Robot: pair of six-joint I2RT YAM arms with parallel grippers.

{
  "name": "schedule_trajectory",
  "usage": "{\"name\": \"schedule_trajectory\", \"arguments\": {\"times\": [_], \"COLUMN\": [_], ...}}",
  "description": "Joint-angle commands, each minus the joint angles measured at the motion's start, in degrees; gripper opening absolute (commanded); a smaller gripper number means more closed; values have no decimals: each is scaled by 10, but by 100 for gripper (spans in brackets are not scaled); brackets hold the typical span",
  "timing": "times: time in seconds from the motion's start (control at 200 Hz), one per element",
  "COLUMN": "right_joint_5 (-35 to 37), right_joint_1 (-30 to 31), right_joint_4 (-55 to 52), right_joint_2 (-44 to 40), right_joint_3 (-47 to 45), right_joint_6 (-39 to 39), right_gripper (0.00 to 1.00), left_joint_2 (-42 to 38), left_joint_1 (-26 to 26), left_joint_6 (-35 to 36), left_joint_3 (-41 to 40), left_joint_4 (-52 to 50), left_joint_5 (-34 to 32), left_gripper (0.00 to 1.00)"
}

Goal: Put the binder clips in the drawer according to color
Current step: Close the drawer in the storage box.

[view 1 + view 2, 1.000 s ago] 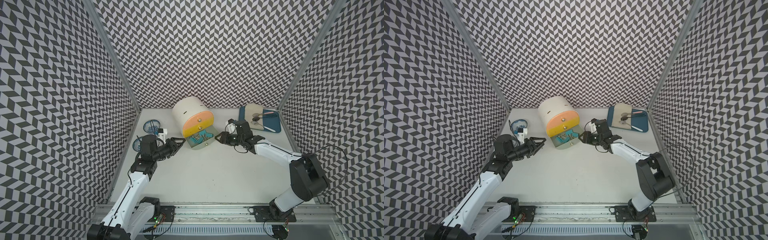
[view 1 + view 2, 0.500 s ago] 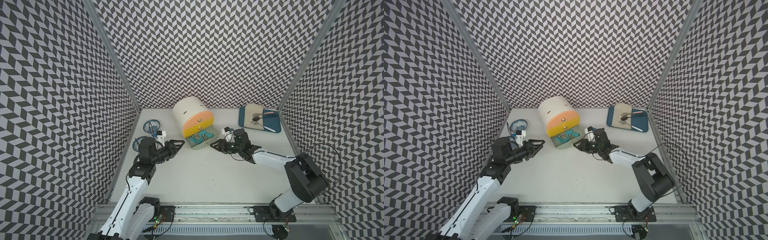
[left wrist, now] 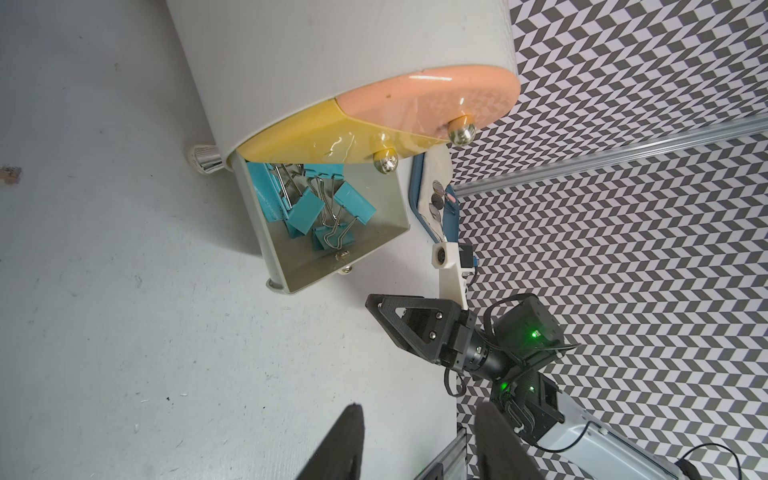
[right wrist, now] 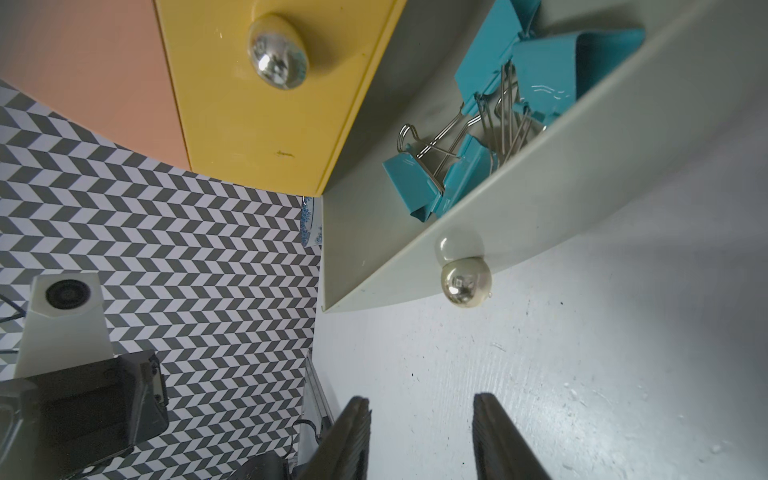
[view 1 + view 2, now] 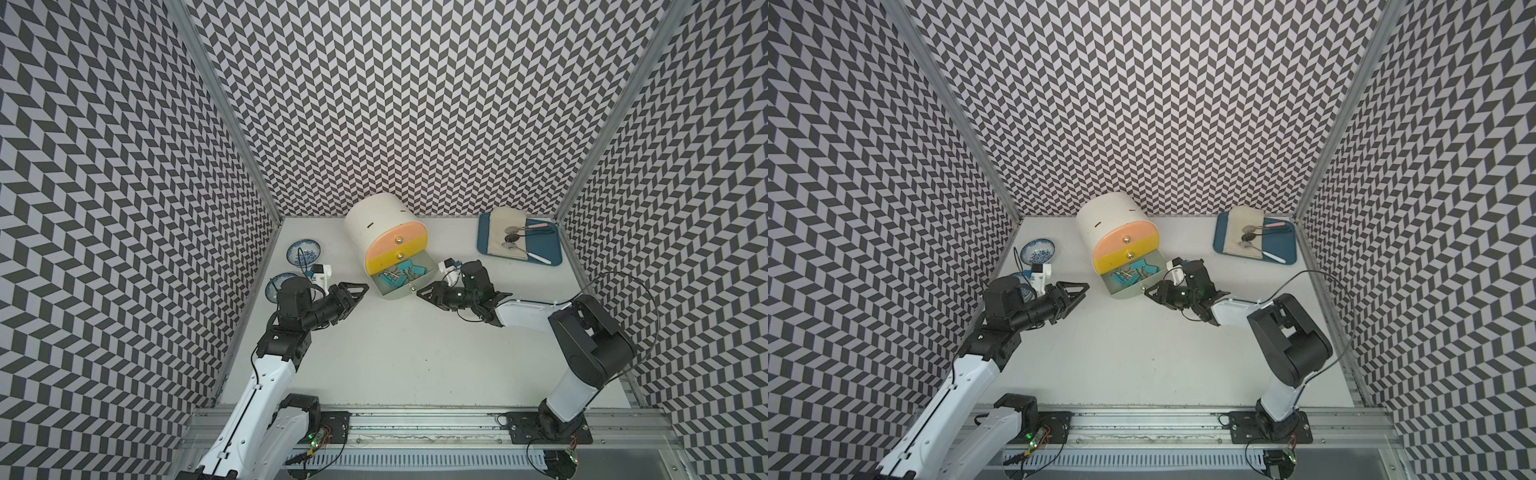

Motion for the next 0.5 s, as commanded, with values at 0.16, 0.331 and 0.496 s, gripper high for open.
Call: {"name": "schedule_trajectory", "arguments": {"times": [0.16, 0.331, 0.496], "right_joint_5": [-6, -8, -10], "right_joint_1": [3, 3, 3], "right_joint_4": [43, 48, 57], "right_joint_2": [32, 49, 64], "right_joint_3": [23, 35, 46], "right_joint_6": [8, 11, 17], "right_gripper": [44, 44, 43], "left_joint_2": [-6, -3, 1], "left_joint_1": [7, 10, 12], "left_joint_6": [14, 17, 21], "left_joint_3": [-3, -3, -2], "left_joint_4": [-12, -13, -14], "left_joint_5": [-2, 1, 3], "left_gripper": [47, 47, 47]}}
